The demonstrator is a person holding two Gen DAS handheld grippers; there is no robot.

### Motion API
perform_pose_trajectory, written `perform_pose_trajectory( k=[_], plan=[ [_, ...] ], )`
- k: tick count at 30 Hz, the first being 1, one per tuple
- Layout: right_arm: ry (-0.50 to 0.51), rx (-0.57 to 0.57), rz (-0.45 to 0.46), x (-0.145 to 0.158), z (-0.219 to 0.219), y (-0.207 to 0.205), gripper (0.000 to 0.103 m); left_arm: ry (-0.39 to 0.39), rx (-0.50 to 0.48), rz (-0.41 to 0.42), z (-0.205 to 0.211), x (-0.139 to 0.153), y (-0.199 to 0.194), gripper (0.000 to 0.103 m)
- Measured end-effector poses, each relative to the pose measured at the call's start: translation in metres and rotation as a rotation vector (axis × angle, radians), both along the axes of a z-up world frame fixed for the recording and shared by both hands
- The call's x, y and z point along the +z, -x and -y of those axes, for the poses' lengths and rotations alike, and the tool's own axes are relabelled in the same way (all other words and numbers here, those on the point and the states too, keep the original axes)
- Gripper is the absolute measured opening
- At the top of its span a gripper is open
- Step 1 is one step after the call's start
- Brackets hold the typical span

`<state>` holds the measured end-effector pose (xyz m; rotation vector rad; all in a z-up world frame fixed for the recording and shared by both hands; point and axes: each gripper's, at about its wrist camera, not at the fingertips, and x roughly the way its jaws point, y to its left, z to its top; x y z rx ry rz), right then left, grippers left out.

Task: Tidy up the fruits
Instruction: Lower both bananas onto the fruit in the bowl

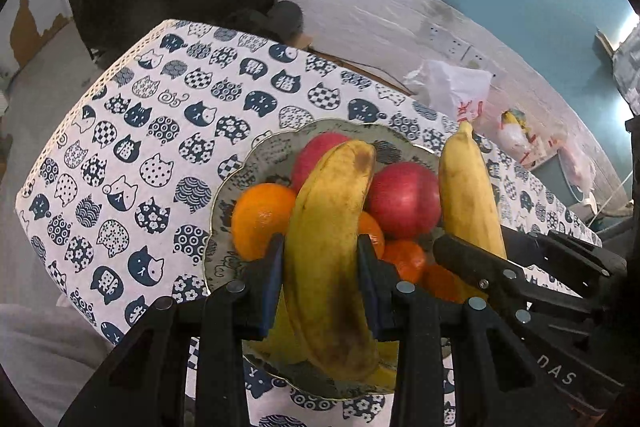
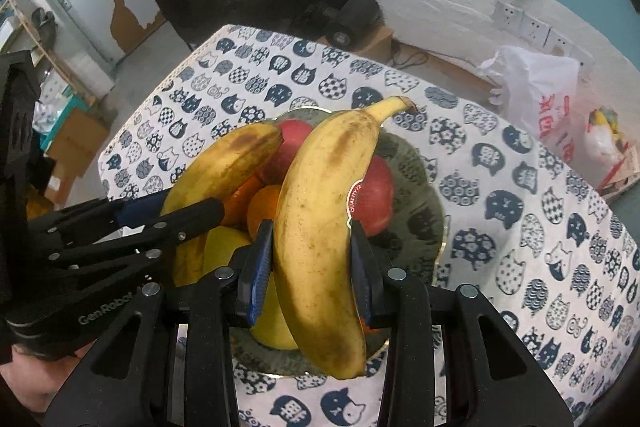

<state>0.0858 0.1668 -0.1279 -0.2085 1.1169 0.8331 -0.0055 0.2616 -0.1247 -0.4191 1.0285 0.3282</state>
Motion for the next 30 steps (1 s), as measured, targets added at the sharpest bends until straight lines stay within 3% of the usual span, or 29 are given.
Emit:
perform_pose_trajectory(
  k=[10, 15, 20, 25, 30],
  plan=[
    [0.007, 0.009, -0.067, -0.023, -0.012, -0.005, 0.036, 0.031, 0.009, -0.022, -0.008, -0.013, -0.002, 0.035],
    [-0.031, 0.004, -0.076, -0.018, -0.009, -0.009, 0.037, 0.034, 0.023, -0.03, -0.009, -0.013, -0.001, 0.037],
    [-0.025, 0.004, -0.054, -0.01, -0.006, -0.007, 0.037, 0.034, 0.026, -0.037, -0.007, -0.011, 0.001, 0.052],
    [-0.004, -0.008, -0.028, -0.004, 0.003, -0.005, 0.046, 0.021, 0.009, -0.027, 0.0, -0.002, 0.003, 0.06],
    [-0.002, -0.029, -0.006, 0.011, 0.019, -0.002, 0.052, 0.022, -0.018, -0.015, 0.012, 0.013, 0.008, 0.062]
  ],
)
